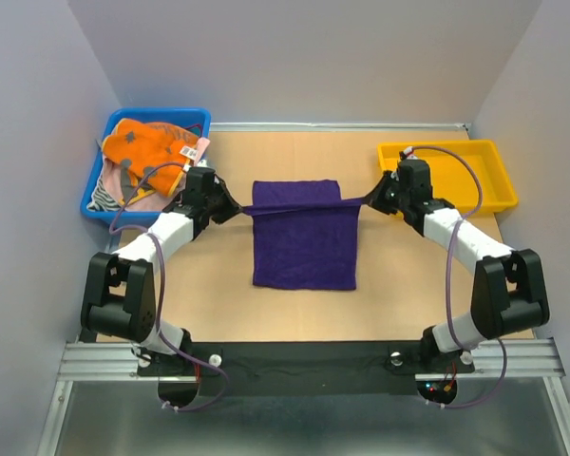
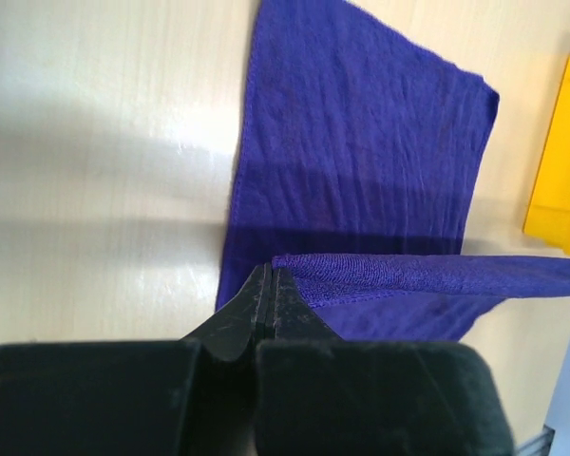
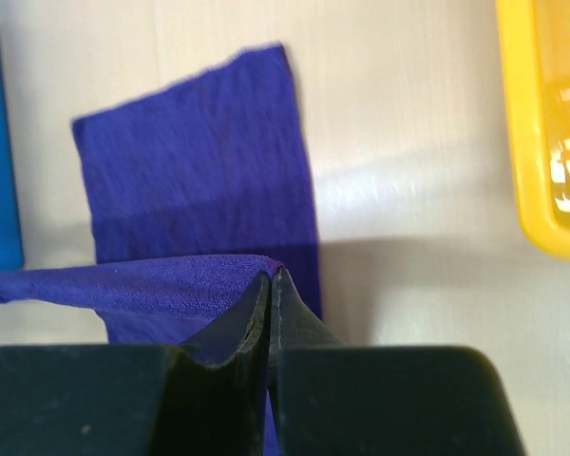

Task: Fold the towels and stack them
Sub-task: Fold the towel

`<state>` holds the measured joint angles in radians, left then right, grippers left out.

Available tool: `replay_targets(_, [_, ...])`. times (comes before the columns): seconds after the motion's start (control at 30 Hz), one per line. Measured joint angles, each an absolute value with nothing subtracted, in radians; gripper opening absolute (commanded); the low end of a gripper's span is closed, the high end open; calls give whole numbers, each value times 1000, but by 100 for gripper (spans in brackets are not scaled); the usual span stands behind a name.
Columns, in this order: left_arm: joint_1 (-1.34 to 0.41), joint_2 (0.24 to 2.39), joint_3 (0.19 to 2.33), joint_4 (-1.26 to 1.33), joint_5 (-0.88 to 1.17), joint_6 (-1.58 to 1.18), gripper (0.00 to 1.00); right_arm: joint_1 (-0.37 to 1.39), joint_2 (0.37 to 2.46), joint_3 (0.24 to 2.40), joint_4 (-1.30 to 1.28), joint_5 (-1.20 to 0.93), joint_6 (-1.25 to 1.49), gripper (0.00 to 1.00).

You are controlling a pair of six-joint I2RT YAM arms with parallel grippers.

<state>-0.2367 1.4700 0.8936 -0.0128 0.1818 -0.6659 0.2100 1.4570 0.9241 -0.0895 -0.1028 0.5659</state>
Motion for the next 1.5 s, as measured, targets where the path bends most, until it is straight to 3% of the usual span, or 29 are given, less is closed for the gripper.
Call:
replay_targets(0.3, [-236,1482,1015,-20,88,-652,0,210,1615,1096,-49,-105,573,2])
replay_targets(0.77, [-236,1736,1189,-49,31,-597,0,210,1860,1192,-10,-105,572,7])
replay_targets(0.87, [-236,1781,1224,-51,28,-587,7,210,1890,1215,-10,-103,572,14])
replay_targets(0.93, [-236,1810,1258,-51,27,-581,21,210,1909,1238,-6,-101,572,31])
replay_targets(0.97, [-236,1822,1273,-53,24,-574,34,210,1922,1257,-4,-98,571,38])
replay_targets(1.0, [-235,1835,1294,-54,21,-567,41,210,1929,1269,-1,-96,569,50])
replay_targets(1.07, [-234,1850,1324,-55,13,-562,55,207,1946,1303,5,-85,565,64])
replay_targets(1.1, [-234,1851,1338,-56,10,-553,69,205,1947,1316,8,-83,554,73])
replay_targets(1.17, [-233,1847,1354,-55,5,-543,81,202,1946,1333,13,-82,539,79])
replay_targets(1.3, [-234,1803,1351,-58,-7,-524,85,202,1915,1322,22,-98,480,79])
replay_targets(1.5, [-292,1539,1176,-79,-39,-498,85,220,1676,1102,12,-142,418,78])
